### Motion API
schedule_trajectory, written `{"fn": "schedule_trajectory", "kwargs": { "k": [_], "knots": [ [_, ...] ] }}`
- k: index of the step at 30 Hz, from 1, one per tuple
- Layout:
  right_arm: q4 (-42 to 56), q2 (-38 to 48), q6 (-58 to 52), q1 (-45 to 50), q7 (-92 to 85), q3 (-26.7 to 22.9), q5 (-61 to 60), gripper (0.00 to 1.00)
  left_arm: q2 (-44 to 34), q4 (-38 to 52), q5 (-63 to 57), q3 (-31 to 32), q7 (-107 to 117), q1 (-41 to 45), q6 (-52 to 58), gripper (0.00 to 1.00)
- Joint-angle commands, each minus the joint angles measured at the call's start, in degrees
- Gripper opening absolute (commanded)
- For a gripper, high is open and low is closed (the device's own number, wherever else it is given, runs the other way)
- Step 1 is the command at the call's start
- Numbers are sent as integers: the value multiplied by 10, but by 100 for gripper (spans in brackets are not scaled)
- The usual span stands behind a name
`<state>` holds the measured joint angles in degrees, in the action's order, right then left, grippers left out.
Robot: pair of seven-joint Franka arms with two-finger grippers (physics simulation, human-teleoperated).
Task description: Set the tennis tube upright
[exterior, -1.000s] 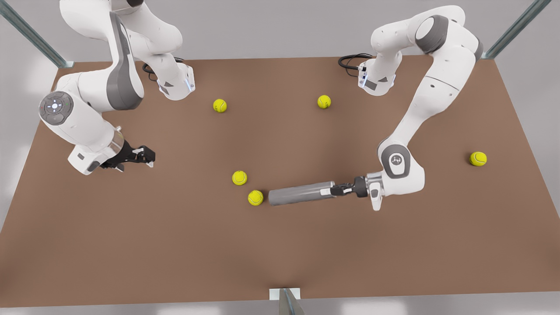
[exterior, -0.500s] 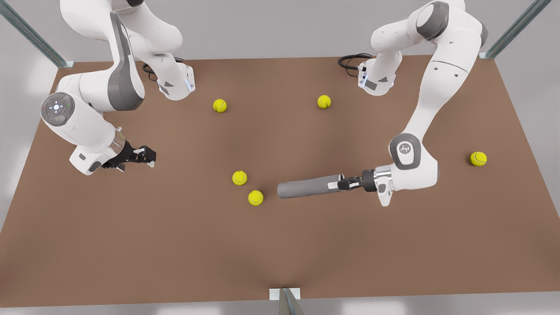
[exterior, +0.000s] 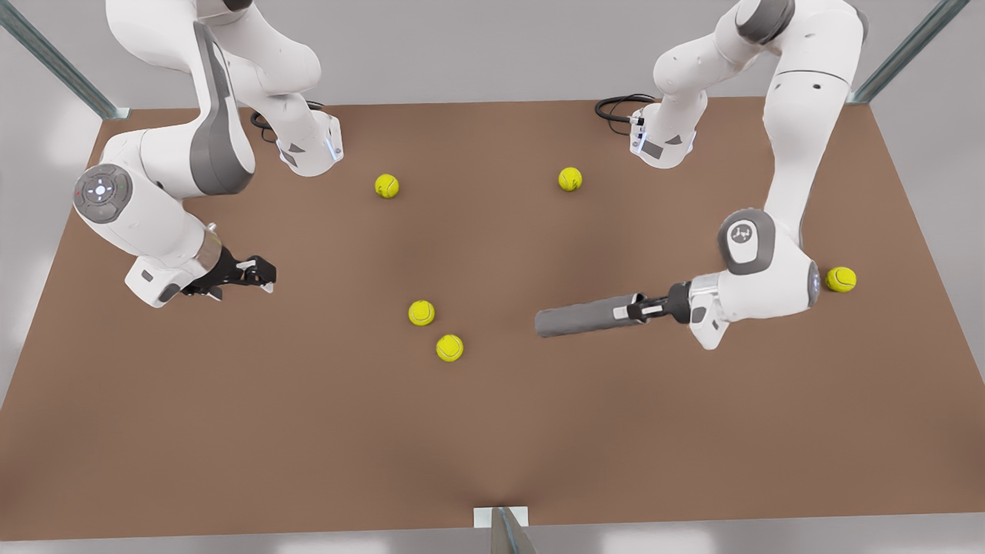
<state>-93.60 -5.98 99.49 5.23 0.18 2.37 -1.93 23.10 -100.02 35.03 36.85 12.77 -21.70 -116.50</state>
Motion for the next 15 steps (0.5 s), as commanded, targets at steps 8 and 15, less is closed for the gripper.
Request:
{"fn": "schedule_trajectory", "kwargs": {
  "k": [8,15],
  "knots": [
    [-1,1,-2,0,0,0,0,100,-32,9,-119,0,25,-11,35,21],
    [0,1,-3,-3,0,-1,0,100,-66,9,-237,1,44,-12,55,21]
  ]
}}
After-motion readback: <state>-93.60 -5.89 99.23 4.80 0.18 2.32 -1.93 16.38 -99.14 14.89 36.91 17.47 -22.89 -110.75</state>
